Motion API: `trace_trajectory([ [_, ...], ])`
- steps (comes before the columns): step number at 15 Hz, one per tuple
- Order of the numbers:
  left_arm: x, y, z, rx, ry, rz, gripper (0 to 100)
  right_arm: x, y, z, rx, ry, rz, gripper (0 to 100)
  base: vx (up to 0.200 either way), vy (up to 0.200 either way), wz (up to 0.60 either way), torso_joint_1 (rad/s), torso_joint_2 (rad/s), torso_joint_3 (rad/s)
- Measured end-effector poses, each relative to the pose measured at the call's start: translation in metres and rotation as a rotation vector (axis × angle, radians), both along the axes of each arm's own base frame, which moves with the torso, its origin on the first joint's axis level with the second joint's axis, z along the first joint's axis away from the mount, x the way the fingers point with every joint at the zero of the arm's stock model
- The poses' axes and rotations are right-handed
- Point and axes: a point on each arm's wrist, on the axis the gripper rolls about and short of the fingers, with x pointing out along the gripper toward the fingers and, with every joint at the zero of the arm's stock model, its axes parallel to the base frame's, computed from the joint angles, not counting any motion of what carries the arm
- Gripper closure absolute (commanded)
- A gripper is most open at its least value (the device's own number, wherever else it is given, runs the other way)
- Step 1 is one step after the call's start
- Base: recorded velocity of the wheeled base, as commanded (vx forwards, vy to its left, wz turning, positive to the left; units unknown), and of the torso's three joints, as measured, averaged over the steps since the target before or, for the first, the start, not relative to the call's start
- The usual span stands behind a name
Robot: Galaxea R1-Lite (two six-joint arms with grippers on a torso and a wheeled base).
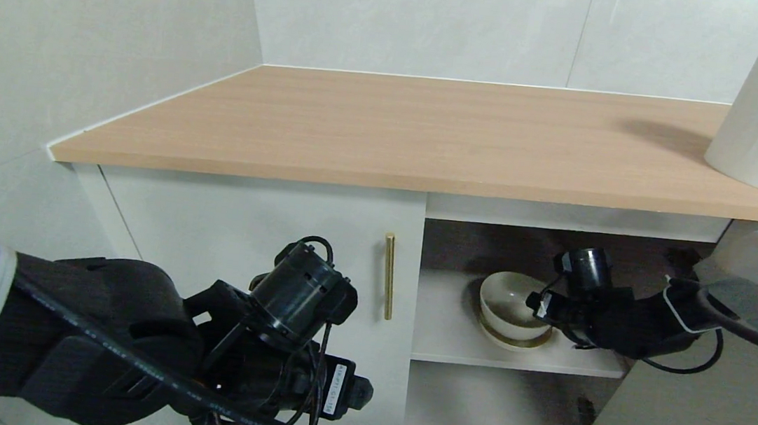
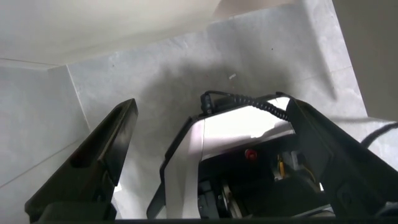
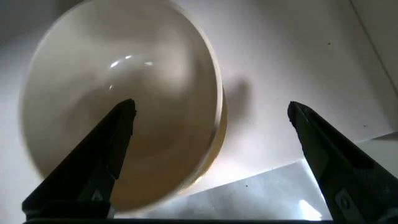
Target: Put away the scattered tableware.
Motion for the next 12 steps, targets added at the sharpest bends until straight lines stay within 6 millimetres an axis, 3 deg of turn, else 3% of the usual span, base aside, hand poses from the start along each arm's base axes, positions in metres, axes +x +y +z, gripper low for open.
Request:
trace_trajectory([
  [4,-0.007,0.016,0.02,-0.038,-0.05,0.025,0,-0.039,0.006,0.023,0.008,0.01,0.055,0,0.0,0.0,0.0,0.0,0.0,0.0],
  [8,-0.03,0.049,0.047,-0.097,-0.129,0.054,0,-0.107,0.009,0.061,0.024,-0.013,0.184,0,0.0,0.0,0.0,0.0,0.0,0.0],
  [12,-0.047,0.088,0.056,-0.107,-0.185,0.133,0,-0.173,0.002,0.099,0.036,-0.064,0.346,0,0.0,0.0,0.0,0.0,0.0,0.0],
])
